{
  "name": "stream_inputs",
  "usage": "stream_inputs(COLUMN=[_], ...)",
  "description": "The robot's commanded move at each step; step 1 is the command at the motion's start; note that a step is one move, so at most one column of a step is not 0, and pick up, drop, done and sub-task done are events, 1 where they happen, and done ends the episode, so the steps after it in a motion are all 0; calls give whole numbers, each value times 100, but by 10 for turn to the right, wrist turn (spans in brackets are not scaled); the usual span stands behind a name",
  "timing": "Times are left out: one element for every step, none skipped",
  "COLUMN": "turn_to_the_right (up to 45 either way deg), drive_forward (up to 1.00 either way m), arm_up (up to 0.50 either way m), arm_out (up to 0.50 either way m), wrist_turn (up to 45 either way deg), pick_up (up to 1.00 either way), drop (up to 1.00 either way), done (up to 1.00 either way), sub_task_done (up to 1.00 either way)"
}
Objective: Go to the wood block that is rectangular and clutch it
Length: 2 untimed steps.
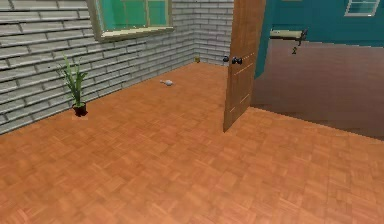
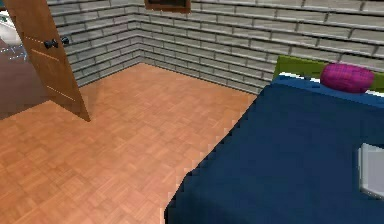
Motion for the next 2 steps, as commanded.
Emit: stream_inputs(turn_to_the_right=[-30, 0], drive_forward=[0, 10], arm_up=[0, 0], arm_out=[0, 0], wrist_turn=[0, 0], pick_up=[0, 0], drop=[0, 0], done=[0, 0], sub_task_done=[0, 0])
